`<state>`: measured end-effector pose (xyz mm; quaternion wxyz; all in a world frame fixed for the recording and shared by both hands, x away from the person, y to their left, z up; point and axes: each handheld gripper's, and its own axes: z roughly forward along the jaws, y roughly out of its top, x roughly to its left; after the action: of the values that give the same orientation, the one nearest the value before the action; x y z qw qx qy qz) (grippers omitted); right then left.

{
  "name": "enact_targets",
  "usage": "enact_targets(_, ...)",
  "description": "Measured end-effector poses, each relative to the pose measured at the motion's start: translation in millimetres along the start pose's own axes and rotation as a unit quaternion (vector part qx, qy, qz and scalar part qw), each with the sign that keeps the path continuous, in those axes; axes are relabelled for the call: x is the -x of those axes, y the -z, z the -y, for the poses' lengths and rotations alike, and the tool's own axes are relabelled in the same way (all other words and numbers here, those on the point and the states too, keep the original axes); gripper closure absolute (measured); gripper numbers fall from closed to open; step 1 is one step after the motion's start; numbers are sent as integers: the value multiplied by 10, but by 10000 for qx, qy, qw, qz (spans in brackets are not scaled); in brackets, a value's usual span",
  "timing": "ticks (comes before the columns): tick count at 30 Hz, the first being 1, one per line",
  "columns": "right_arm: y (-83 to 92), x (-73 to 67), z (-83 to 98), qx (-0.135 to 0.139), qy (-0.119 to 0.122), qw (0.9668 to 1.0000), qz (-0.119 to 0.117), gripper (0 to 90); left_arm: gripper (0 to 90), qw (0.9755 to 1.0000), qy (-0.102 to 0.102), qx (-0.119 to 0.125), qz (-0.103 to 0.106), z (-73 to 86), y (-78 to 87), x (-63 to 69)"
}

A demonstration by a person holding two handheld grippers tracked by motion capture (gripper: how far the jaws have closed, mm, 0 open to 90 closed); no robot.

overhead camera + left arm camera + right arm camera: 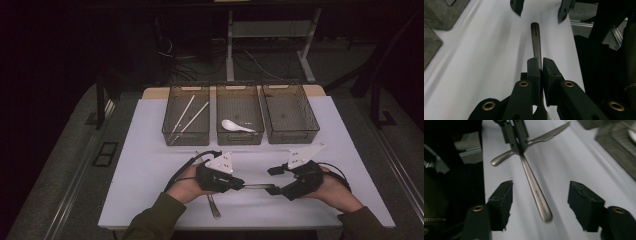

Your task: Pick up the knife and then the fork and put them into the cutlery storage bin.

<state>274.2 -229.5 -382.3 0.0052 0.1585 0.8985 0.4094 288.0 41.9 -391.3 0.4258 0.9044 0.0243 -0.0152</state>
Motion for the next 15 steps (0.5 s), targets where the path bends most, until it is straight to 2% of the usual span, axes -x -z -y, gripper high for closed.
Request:
enact_targets(1, -41, -5, -34, -44, 86, 9999, -42, 422, 845, 10000, 26, 13, 21, -3, -4, 11)
enact_targets(4, -164, -9, -118, -279, 349, 9989, -171, 455, 845, 10000, -72, -3, 39, -22, -3, 28)
enact_targets(5, -204, 0, -138, -392, 497, 9978, -190, 473, 845, 10000, -71, -13, 41, -28, -1, 35)
enact_targets(9, -341, -8, -204, -622, 666, 9952, -365, 524, 845, 9998, -173, -37, 70, -42, -5, 36)
enact_targets(13, -423, -26, -254, -734, 766, 9933, -454, 606, 845, 9998, -199, -47, 88, -51, -21, 47)
enact_targets(15, -450, -31, -261, -760, 828, 9926, -462, 648, 845, 9999, -94, -48, 121, -55, -29, 76)
